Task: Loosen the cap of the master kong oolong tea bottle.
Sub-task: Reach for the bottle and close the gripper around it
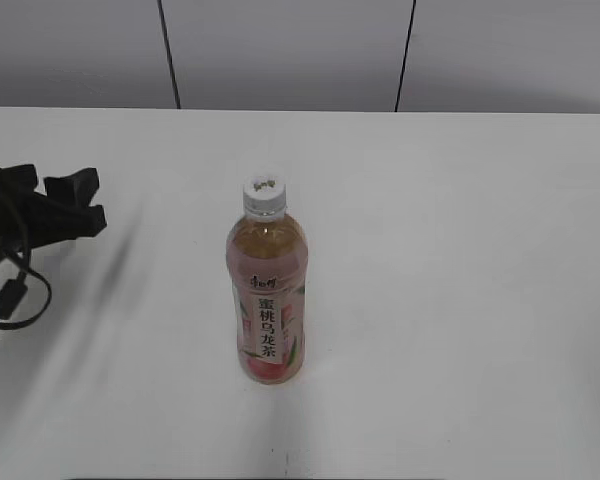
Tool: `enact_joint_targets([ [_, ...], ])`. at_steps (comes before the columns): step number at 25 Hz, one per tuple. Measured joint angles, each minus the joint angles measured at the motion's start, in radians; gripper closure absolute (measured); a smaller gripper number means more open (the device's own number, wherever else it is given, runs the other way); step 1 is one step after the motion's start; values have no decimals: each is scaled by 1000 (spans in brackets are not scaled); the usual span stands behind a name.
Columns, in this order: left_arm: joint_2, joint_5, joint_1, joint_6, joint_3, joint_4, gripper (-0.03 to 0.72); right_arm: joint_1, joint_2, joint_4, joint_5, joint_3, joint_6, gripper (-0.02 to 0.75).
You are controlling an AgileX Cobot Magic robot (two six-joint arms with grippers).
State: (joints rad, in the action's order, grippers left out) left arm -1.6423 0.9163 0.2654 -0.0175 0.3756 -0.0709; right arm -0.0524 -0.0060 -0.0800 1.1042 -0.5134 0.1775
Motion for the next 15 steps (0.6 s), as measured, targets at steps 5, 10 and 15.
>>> enact_joint_targets([
  [5, -188, 228, 1, -20, 1, 45, 241, 0, 0, 0, 0, 0, 0, 227],
  [10, -325, 278, 1, -20, 1, 62, 245, 0, 0, 0, 0, 0, 0, 227],
  [15, -349, 285, 1, -20, 2, 97, 270, 0, 0, 0, 0, 0, 0, 227],
])
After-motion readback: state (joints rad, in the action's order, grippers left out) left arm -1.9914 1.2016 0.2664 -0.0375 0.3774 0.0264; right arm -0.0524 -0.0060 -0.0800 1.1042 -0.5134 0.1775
